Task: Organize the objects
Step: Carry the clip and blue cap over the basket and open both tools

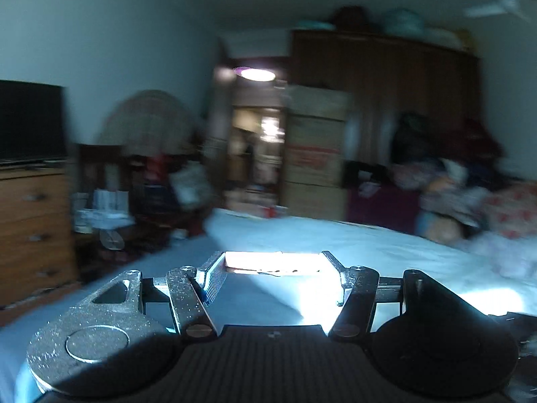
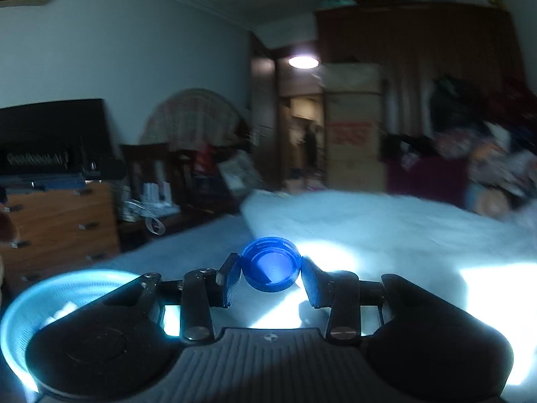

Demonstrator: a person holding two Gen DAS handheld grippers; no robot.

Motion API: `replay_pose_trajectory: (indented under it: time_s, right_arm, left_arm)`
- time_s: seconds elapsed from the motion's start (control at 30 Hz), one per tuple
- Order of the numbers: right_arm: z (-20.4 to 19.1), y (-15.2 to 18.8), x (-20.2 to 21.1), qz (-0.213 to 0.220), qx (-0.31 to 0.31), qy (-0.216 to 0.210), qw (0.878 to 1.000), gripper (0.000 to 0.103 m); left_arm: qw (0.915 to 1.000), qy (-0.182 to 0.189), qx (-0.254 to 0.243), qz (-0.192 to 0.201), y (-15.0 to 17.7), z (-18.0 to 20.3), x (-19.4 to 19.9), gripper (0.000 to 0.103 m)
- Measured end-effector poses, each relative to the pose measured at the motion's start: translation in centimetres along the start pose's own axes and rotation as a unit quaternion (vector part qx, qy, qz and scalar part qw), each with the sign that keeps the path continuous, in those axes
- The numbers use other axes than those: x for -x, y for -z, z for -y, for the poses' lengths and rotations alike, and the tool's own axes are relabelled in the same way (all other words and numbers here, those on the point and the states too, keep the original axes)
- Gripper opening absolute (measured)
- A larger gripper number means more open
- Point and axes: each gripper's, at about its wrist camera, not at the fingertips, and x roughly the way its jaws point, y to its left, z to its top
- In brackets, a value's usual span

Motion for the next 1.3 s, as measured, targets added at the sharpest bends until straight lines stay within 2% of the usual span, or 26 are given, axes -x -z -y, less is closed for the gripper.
replay_pose_trajectory:
  time_s: [0.13,0.27,0.37,0.53,0.8,0.93,1.3]
  right_arm:
    - [-4.2,-2.9,-1.8,0.003,0.012,-0.043,0.999,0.042]
    - [-8.2,-4.5,-3.9,-0.012,0.02,-0.083,0.996,0.042]
    - [-11.4,-4.2,-5.9,-0.037,0.021,-0.107,0.993,0.042]
    - [-15.5,-3.0,-8.5,-0.075,0.03,-0.132,0.988,0.042]
    - [-19.3,-1.3,-10.7,-0.098,0.035,-0.146,0.984,0.042]
    - [-19.9,-1.2,-12.4,-0.098,0.036,-0.147,0.984,0.042]
    - [-19.5,-0.8,-13.3,-0.102,0.038,-0.151,0.983,0.042]
  left_arm:
    - [0.9966,-0.082,-0.005,-0.005,0.4,-4.3,-0.9,0.059]
    - [0.9902,-0.129,0.008,-0.054,2.5,-7.6,-3.0,0.059]
    - [0.9855,-0.143,0.005,-0.091,4.3,-9.0,-4.5,0.059]
    - [0.9797,-0.149,0.004,-0.134,6.6,-11.5,-5.6,0.059]
    - [0.9781,-0.149,0.012,-0.145,8.7,-13.3,-4.9,0.059]
    - [0.9776,-0.15,0.016,-0.147,9.0,-14.0,-5.6,0.059]
    - [0.9766,-0.154,0.016,-0.15,9.0,-14.3,-5.9,0.059]
